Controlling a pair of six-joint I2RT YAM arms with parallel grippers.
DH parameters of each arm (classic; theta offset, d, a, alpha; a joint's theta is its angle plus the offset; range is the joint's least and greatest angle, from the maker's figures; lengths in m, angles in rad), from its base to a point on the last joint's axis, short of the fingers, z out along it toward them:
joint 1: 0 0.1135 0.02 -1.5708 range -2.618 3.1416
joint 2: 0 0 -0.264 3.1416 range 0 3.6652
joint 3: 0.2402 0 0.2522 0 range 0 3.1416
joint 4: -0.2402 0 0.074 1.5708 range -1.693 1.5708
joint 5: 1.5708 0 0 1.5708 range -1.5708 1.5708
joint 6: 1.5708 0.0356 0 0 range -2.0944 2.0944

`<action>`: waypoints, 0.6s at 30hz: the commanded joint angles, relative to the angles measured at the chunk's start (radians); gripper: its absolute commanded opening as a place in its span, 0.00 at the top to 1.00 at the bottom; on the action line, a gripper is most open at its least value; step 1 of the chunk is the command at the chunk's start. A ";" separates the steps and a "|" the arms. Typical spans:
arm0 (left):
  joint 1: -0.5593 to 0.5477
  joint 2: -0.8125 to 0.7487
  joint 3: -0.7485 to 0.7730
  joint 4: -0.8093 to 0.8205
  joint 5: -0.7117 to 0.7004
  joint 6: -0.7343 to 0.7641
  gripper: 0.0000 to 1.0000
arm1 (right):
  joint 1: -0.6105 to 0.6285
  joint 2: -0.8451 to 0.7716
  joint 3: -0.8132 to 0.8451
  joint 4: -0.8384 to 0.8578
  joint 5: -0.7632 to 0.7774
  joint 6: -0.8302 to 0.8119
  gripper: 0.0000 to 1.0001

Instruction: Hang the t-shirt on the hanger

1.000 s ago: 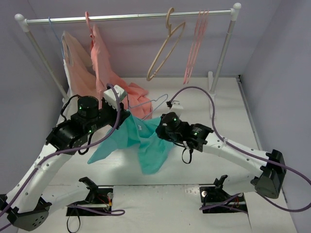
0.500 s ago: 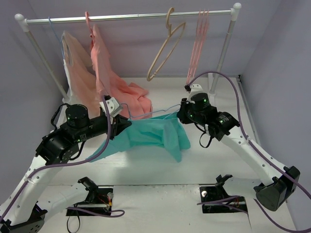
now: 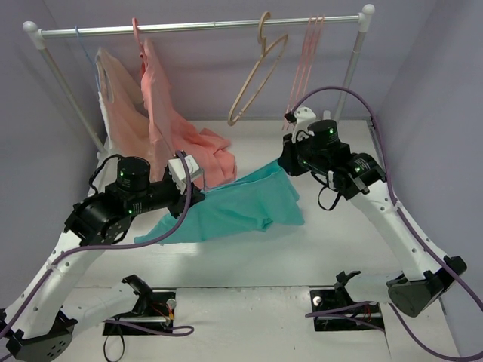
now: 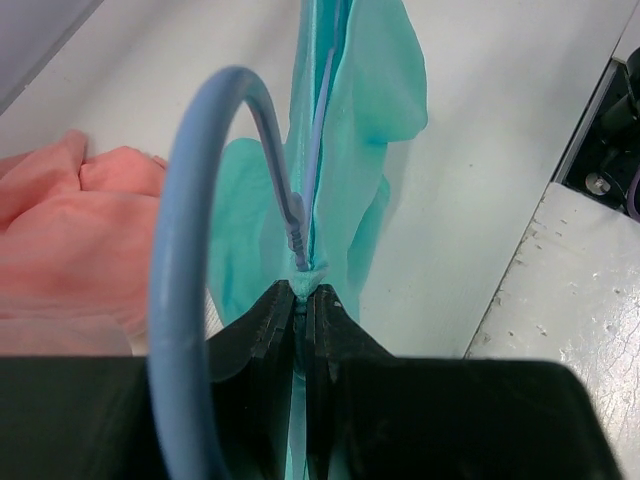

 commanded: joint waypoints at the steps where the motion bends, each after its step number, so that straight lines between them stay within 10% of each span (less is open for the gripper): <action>1: 0.002 0.026 0.089 0.042 0.017 0.032 1.00 | -0.009 0.037 0.127 -0.036 -0.056 -0.067 1.00; 18: 0.001 0.146 0.199 0.253 0.184 0.010 1.00 | 0.023 0.243 0.567 -0.223 -0.236 -0.130 1.00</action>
